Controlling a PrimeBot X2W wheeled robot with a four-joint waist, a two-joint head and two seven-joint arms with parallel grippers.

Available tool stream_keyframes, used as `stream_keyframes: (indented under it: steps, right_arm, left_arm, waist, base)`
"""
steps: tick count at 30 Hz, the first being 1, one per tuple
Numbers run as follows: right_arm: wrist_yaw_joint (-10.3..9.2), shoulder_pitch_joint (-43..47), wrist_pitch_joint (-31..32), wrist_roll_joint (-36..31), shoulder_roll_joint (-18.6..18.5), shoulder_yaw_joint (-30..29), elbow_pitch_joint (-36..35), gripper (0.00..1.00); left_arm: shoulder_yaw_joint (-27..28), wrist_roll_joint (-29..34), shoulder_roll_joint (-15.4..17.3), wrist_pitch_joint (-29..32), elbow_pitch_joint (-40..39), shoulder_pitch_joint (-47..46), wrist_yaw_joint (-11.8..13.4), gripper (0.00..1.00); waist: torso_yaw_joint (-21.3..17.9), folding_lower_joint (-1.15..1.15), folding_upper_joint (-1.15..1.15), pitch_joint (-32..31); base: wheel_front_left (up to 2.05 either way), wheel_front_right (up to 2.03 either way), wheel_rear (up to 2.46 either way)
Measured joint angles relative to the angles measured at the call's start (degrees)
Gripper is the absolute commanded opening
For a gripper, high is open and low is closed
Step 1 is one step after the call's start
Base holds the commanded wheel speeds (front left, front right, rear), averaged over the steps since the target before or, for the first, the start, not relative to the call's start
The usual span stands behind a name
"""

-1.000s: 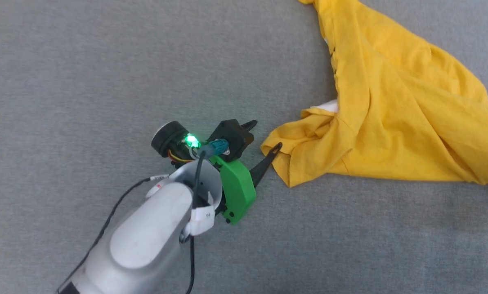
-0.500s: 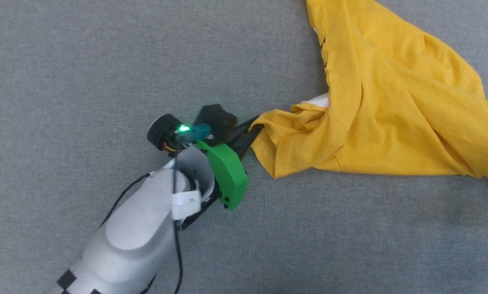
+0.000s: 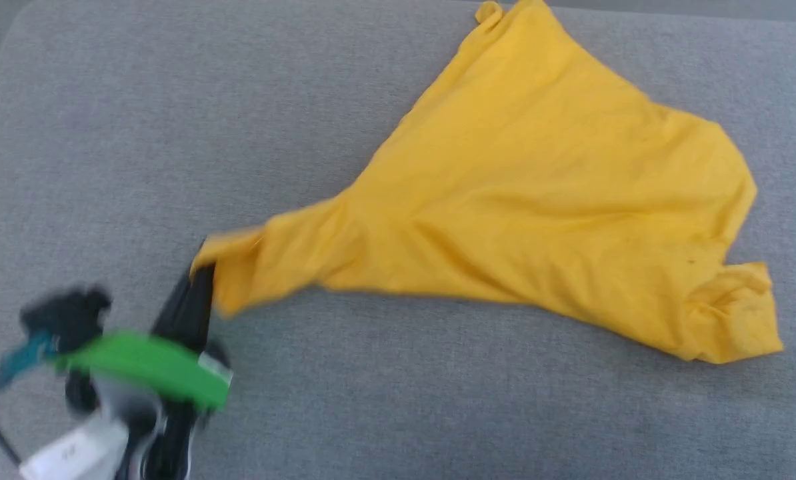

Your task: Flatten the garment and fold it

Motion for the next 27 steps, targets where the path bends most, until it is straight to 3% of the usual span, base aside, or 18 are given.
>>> stream_keyframes:
  steps: [4,5,6,9,12,17,22,27]
  right_arm:
    - [0.0,0.5,0.5,0.0,0.0,0.0,0.1,1.0]
    - [0.0,0.6,0.5,0.0,0.0,0.0,0.1,1.0]
    - [0.0,0.7,0.7,0.0,0.0,0.1,0.2,1.0]
    - [0.0,0.7,1.1,-0.1,0.0,0.4,0.3,1.0]
    - [0.0,0.7,1.6,-0.1,0.0,0.4,0.2,1.0]
    - [0.0,0.8,2.1,-0.5,0.0,0.7,-0.2,1.0]
    - [0.0,0.7,2.8,-0.6,0.0,1.1,-1.5,1.0]
    - [0.0,-0.3,3.6,-1.1,0.0,1.8,-3.6,1.0]
  left_arm:
    - [1.2,-3.9,-0.8,0.2,3.9,9.4,3.4,0.0]
    - [1.1,-4.3,-1.3,0.2,5.3,10.2,3.8,0.58]
    - [1.1,-4.3,-2.1,-0.1,7.0,10.7,4.5,1.0]
    - [1.2,-3.6,-3.9,-2.7,9.5,10.2,5.3,1.0]
    - [1.8,-3.9,-5.2,-4.8,8.1,8.2,3.3,1.0]
    - [2.2,0.4,-2.0,-6.2,1.0,2.6,2.2,1.0]
    - [-3.6,7.8,2.5,0.7,-0.4,-6.2,1.8,1.0]
    - [-11.5,11.7,3.1,9.4,5.0,-16.3,-2.1,1.0]
  waist:
    - [0.7,0.0,0.0,-0.3]
    - [0.7,0.0,0.0,-0.3]
    - [0.9,0.0,0.0,-0.3]
    - [1.1,0.0,0.0,-0.5]
    - [1.3,0.0,0.0,-0.9]
    - [1.6,0.0,0.0,-1.3]
    - [1.6,0.0,0.0,0.2]
    - [1.0,0.0,0.0,2.6]
  base:
    - [0.0,0.0,0.0]
    - [0.0,0.0,0.0]
    - [0.0,0.0,0.0]
    - [0.0,0.0,0.0]
    - [0.0,0.0,0.0]
    - [0.0,0.0,0.0]
    - [0.0,0.0,0.0]
    - [0.0,0.0,0.0]
